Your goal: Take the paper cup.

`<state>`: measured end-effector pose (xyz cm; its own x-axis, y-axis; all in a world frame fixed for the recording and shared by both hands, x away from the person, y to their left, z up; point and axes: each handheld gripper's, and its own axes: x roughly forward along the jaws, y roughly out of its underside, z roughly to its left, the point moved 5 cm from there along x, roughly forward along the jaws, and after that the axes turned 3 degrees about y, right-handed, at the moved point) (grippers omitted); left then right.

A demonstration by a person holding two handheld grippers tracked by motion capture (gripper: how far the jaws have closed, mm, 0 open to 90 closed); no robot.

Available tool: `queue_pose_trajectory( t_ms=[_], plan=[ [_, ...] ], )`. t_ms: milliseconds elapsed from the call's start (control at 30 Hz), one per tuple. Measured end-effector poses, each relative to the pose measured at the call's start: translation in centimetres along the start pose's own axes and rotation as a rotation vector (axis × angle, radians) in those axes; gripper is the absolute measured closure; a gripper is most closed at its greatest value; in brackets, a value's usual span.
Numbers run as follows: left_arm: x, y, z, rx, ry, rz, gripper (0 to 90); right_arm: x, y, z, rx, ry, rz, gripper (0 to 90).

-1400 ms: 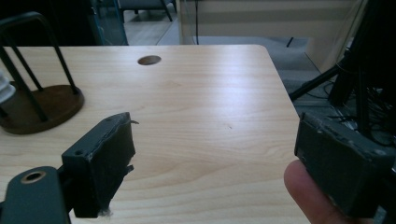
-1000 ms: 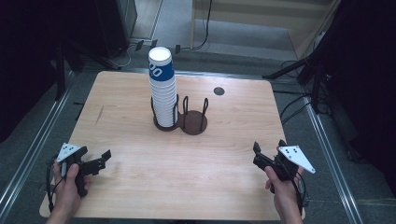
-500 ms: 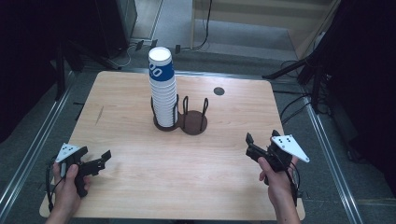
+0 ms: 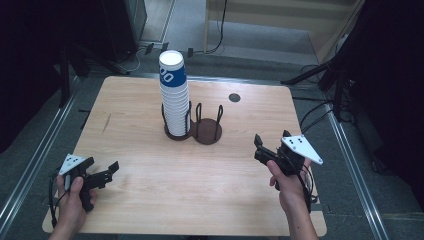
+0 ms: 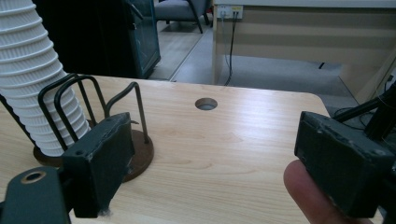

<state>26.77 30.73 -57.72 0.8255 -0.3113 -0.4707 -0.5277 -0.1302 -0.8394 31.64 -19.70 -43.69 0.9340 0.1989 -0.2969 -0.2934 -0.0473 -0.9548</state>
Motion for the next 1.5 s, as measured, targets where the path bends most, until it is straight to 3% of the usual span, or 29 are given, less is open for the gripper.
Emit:
queue_pose_trajectory(
  t_ms=[333,867,1033,1500],
  plan=[
    [-0.1,0.1,-0.1,0.006,0.003,0.0,1.5,1.1,-1.6,2.8,-0.008,-0.049,-0.01,11.6],
    [0.0,0.1,-0.3,0.019,0.017,0.007,1.5,3.5,-2.5,6.8,0.011,-0.11,0.026,11.6],
    [0.0,0.0,-0.3,0.02,0.017,0.005,1.5,3.7,-3.2,7.8,0.02,-0.126,0.02,11.6],
    [0.0,0.0,-0.3,0.019,0.018,-0.002,1.5,4.7,-4.1,10.1,-0.014,-0.145,0.024,11.6]
  ],
)
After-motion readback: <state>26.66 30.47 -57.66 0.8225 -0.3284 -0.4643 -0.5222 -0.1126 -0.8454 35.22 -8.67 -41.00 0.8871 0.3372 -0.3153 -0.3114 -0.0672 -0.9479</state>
